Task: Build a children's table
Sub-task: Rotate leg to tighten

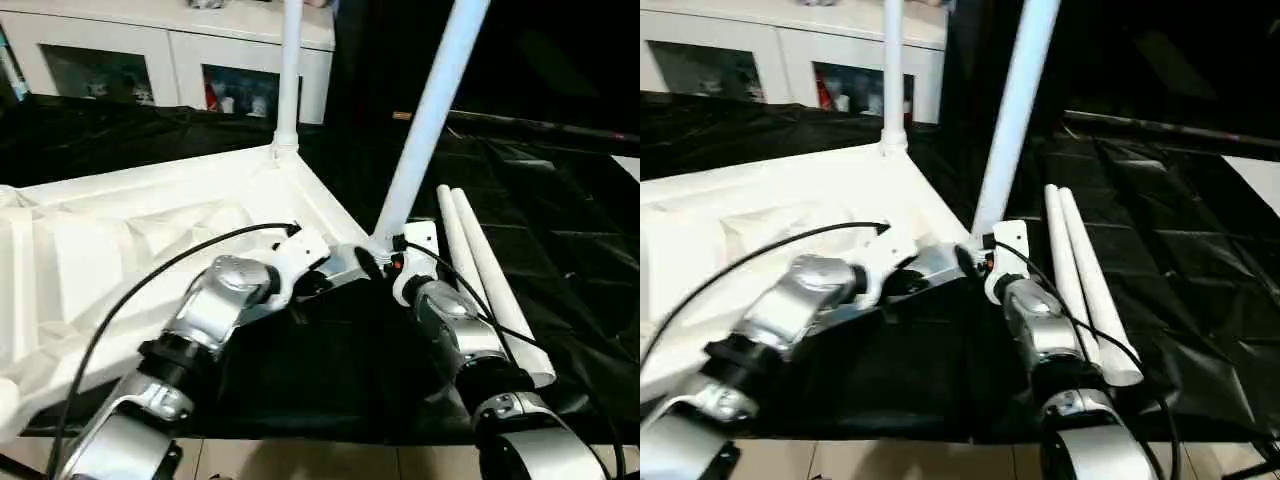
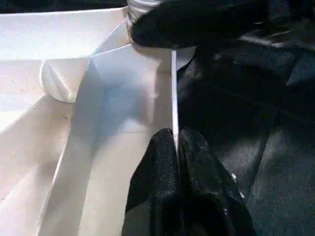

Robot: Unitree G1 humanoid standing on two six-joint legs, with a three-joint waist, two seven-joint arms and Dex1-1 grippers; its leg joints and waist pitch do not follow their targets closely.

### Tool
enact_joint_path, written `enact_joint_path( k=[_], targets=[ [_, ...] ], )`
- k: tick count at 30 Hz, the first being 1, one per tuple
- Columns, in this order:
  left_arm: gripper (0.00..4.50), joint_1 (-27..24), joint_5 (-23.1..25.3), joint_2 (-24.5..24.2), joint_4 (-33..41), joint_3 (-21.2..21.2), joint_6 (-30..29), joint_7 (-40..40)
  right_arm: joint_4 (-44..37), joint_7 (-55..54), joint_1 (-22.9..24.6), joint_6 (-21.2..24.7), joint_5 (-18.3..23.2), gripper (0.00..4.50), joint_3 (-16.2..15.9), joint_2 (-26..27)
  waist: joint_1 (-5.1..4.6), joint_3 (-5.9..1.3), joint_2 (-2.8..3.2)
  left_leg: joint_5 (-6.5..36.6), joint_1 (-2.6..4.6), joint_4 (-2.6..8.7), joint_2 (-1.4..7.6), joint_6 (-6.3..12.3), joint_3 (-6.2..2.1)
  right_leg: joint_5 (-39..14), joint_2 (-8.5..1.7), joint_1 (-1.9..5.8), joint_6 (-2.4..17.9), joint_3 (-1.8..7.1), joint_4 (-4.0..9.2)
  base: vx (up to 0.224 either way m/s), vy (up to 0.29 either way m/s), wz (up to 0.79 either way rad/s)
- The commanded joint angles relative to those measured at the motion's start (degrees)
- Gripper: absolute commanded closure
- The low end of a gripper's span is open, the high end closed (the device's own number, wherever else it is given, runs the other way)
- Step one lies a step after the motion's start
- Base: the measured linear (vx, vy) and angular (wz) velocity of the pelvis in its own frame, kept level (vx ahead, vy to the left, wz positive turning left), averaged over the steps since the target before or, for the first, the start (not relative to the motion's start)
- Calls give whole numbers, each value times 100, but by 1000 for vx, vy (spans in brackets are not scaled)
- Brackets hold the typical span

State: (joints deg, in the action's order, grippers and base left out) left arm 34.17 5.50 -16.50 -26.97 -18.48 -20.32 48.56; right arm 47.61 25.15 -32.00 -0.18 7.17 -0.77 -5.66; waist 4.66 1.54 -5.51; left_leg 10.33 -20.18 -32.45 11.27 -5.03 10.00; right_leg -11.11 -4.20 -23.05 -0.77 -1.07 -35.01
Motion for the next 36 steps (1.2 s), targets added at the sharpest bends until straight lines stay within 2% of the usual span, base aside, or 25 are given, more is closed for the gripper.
enact_joint_path(
  k=[1, 4, 5, 7, 8, 10, 12, 13, 15, 16, 17, 18, 19, 22, 24, 27, 33, 36],
  targets=[
    [450, -284, -73, -226, -149, -159, 419, 523, -335, 721, 151, 104, 48, 68, -195, -281, 23, -212, 45, 1683, -33, 410, 144, 60, -37, -1769, -297, 182, 675, 153, 504, 0, 0, 0],
    [450, -463, -359, -511, 151, -184, 547, 1231, -870, 1553, 389, 155, 67, 68, -381, -774, 26, -220, 44, 1413, -26, 392, 153, 148, -13, -1259, -280, 195, 885, 154, 452, 0, 0, 0],
    [450, -463, -359, -511, 151, -184, 547, 1231, -870, 1553, 389, 155, 67, 68, -381, -774, 31, -217, 49, 1378, -29, 393, 162, 155, -16, -1161, -284, 203, 927, 151, 437, 0, 0, 0],
    [450, -508, -437, -588, 242, -193, 529, 1419, -973, 1699, 439, 98, 29, 68, -426, -891, 37, -241, 47, 1117, -9, 360, 156, 208, 10, -642, -264, 214, 1106, 146, 374, 0, 0, 0],
    [450, -528, -484, -633, 274, -195, 530, 1549, -1049, 1827, 473, 74, 8, 68, -443, -976, 32, -238, 76, 978, -9, 355, 148, 234, 19, -408, -255, 214, 1189, 146, 352, 0, 0, 0],
    [450, -516, -453, -740, 206, -213, 648, 1674, -1386, 2494, 602, 258, 47, 68, -621, -1297, 33, -238, 52, 940, -15, 336, 138, 292, 29, -290, -241, 254, 1231, 140, 352, 0, 0, 0],
    [450, -484, -459, -772, 143, -209, 719, 1755, -1552, 2821, 652, 338, 25, 68, -736, -1463, 61, -222, 48, 946, -5, 331, 147, 367, 36, -322, -253, 254, 1227, 147, 362, 0, 0, 0],
    [450, -481, -474, -779, 145, -210, 708, 1801, -1555, 2865, 649, 368, 38, 68, -739, -1465, 54, -215, 67, 990, -13, 343, 148, 353, 31, -464, -269, 248, 1224, 150, 367, 0, 0, 0],
    [450, -490, -489, -797, 189, -212, 689, 1870, -1548, 2889, 641, 384, 58, 68, -745, -1457, 43, -210, 51, 1112, -4, 352, 155, 276, 25, -758, -278, 237, 1194, 148, 391, 0, 0, 0],
    [450, -497, -505, -803, 223, -217, 668, 1906, -1528, 2902, 631, 383, 89, 94, -737, -1430, 44, -207, 49, 1179, -2, 359, 161, 227, 21, -915, -289, 232, 1180, 148, 401, 0, 0, 0],
    [450, -504, -520, -805, 265, -220, 644, 1928, -1499, 2879, 618, 366, 104, 102, -727, -1393, 43, -206, 52, 1225, 8, 364, 165, 192, 19, -996, -288, 221, 1170, 150, 406, 0, 0, 0],
    [450, -512, -529, -806, 302, -223, 618, 1937, -1470, 2842, 607, 341, 113, 102, -711, -1354, 42, -208, 57, 1231, 10, 366, 168, 177, 17, -1004, -290, 220, 1171, 150, 401, 0, 0, 0],
    [450, -516, -543, -808, 327, -226, 598, 1960, -1451, 2854, 599, 346, 142, 105, -696, -1313, 37, -211, 34, 1219, 5, 363, 167, 173, 19, -976, -287, 220, 1176, 149, 399, 0, 0, 0],
    [450, -548, -562, -835, 363, -232, 584, 2068, -1554, 2977, 642, 457, 213, 143, -710, -1255, 52, -224, 44, 1058, 21, 347, 167, 212, 25, -679, -279, 225, 1237, 148, 364, 0, 0, 0],
    [450, -555, -564, -841, 371, -234, 583, 2078, -1553, 2977, 640, 461, 211, 149, -710, -1244, 55, -220, 45, 982, 10, 346, 162, 246, 29, -563, -277, 232, 1258, 146, 355, 0, 0, 0],
    [450, -585, -583, -872, 421, -235, 545, 2120, -1506, 2959, 628, 465, 196, 170, -712, -1190, 53, -215, 33, 1002, 1, 350, 159, 234, 25, -697, -288, 240, 1225, 145, 364, 0, 0, 0],
    [450, -610, -579, -876, 463, -208, 454, 2075, -1288, 2583, 668, 410, 28, 175, -701, -1094, 46, -214, 28, 990, 4, 351, 156, 202, 26, -732, -285, 234, 1200, 147, 364, 0, 0, 0],
    [450, -595, -518, -780, 409, -172, 409, 1870, -995, 1972, 636, 386, -82, 175, -577, -952, 23, -190, 41, 1200, 5, 377, 157, 114, 18, -1082, -297, 217, 1142, 149, 401, 0, 0, 0]
  ],
)
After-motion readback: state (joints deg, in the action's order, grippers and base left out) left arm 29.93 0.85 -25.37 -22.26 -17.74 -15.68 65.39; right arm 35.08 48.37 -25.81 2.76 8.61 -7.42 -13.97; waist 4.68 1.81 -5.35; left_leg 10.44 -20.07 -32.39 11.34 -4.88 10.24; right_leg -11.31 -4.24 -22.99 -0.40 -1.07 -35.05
